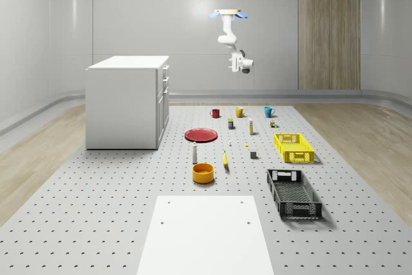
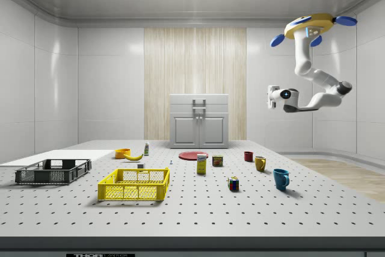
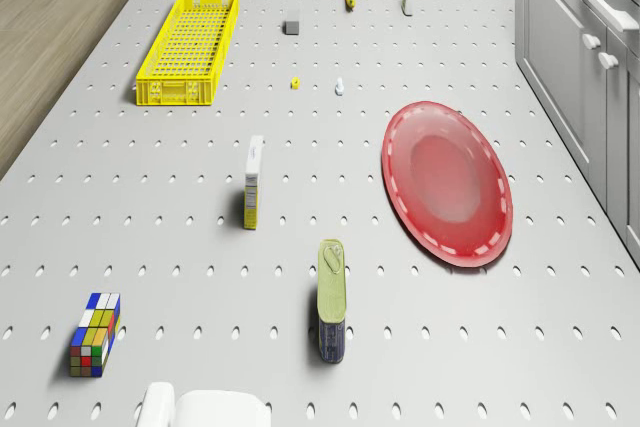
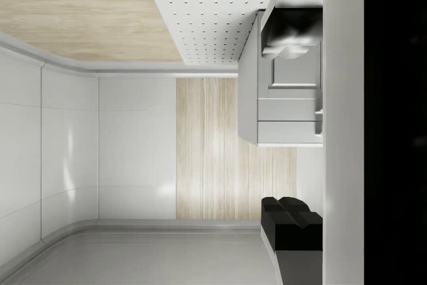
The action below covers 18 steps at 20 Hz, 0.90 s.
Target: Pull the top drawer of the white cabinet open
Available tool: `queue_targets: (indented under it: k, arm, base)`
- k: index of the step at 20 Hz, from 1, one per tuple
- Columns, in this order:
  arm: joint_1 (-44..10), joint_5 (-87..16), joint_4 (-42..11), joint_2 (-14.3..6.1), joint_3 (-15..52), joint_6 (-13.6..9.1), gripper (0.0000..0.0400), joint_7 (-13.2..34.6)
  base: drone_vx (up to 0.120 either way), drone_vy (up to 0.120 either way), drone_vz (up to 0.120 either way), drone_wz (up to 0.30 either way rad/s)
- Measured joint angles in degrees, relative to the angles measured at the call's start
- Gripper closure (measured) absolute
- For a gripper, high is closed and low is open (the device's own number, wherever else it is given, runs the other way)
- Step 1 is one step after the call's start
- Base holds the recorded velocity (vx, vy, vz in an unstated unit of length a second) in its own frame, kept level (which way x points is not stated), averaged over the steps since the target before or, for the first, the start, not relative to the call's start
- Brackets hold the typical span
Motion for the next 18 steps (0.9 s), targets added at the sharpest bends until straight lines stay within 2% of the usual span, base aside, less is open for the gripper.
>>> queue_targets:
  k: [12,15,18]
  arm:
    - [3.24,-2.12,-0.38,-2.89,-1.36,2.85,0.0095,1.75]
    - [3.96,-2.63,-0.46,-3.57,-1.64,3.5,0.0095,2.16]
    - [4.65,-3.12,-0.55,-4.23,-1.91,4.12,0.0095,2.57]
  base:
    - [0.12,0.0,0.007,0.0]
    - [0.12,0.0,0.067,0.0]
    - [0.12,0.0,0.0,0.0]
